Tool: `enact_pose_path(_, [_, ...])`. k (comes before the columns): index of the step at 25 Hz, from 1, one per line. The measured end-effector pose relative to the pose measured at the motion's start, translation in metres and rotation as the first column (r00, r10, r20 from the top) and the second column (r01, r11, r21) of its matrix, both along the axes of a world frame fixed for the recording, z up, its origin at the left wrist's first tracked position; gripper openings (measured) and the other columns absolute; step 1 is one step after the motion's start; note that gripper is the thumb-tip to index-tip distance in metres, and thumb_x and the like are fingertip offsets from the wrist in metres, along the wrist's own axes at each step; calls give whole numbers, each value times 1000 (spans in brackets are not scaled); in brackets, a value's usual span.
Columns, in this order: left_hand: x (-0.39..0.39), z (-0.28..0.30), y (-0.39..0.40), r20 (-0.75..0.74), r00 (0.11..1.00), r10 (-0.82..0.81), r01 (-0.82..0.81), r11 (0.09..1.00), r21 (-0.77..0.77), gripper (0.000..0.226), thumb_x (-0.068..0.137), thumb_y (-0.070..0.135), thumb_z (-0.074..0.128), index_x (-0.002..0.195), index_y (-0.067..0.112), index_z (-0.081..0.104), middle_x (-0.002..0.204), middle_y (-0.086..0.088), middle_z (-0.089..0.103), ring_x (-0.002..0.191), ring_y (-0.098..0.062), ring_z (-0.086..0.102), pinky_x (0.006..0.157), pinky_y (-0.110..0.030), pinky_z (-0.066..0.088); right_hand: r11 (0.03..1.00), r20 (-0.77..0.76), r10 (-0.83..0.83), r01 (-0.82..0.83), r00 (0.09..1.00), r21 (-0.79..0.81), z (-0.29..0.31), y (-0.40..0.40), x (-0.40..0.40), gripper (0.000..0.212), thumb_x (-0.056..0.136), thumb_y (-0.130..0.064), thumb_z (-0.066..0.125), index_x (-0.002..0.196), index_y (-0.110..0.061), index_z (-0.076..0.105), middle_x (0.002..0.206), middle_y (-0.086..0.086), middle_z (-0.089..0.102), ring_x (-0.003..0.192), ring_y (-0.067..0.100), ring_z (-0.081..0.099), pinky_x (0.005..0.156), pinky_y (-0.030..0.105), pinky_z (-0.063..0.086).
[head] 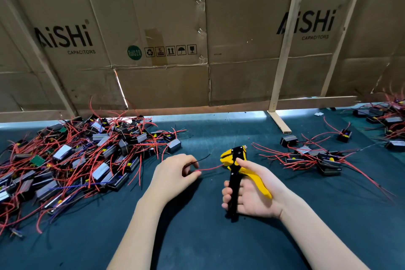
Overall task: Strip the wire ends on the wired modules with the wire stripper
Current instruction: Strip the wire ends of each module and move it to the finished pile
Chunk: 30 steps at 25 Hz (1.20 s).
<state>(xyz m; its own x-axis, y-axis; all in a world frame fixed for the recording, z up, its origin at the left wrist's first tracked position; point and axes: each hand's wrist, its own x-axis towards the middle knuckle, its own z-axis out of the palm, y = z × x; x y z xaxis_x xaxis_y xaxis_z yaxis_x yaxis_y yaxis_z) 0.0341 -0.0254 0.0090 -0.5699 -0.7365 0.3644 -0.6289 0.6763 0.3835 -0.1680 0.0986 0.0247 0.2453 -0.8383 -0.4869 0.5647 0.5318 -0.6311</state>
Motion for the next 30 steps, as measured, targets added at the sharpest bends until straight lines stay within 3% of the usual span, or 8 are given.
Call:
enact_pose_path(3, [2,4,1,-86,989,121,-128,989,-76,13,90,35,65,80,28,68,78,10,53,75,-8,51,63,-29,41,998,16,-54,53,998,24,2,-1,-1,53,74,-43,69,97,2,54,81,18,57,71,33,59,78,47,53])
enact_pose_path(8, [-18,34,11,-282,946,161,-173,985,-19,27,95,26,60,70,20,53,52,6,44,58,-23,43,60,-36,42,999,24,-41,40,999,37,1,-2,-1,50,80,-43,63,98,2,54,81,19,58,70,34,61,78,48,53])
enact_pose_path(12, [-71,84,34,-388,904,-178,124,979,-161,12,96,14,59,92,8,68,71,0,65,71,-22,62,74,-39,51,999,38,-33,32,999,33,0,-5,-2,46,79,-41,63,94,2,55,80,19,57,69,33,61,78,46,54])
enact_pose_path(15, [-106,111,58,-307,834,-458,489,872,28,47,91,4,60,136,14,52,117,-4,64,110,-11,59,92,-25,50,999,54,-36,34,998,37,-2,-5,-2,45,82,-42,61,91,1,57,80,18,56,69,33,59,80,46,52])
enact_pose_path(17, [-102,104,60,-279,824,-493,533,842,85,52,91,8,61,140,19,48,122,1,62,114,-5,56,95,-21,46,998,60,-38,36,997,42,-3,-4,-2,45,82,-43,61,89,2,58,79,18,56,69,33,60,80,46,52])
enact_pose_path(22, [-26,64,8,-213,974,-80,54,991,-127,19,89,7,64,104,13,73,106,2,70,105,-19,61,96,-40,44,998,21,-52,51,998,43,1,-3,-1,46,82,-41,61,93,3,56,81,20,58,69,34,62,75,47,56])
enact_pose_path(25, [24,37,-24,-299,915,270,-325,933,-153,20,83,3,67,101,11,72,104,-3,69,100,-29,60,91,-40,44,997,10,-57,56,998,52,3,-3,-1,47,80,-40,62,97,3,54,81,20,58,70,35,61,76,47,54])
enact_pose_path(30, [43,-10,-43,52,938,343,-330,928,-171,47,78,15,75,124,10,64,117,-12,61,105,-37,57,84,-43,47,997,11,-62,62,998,45,2,-3,0,49,75,-38,66,99,3,54,81,21,58,70,35,61,77,49,54])
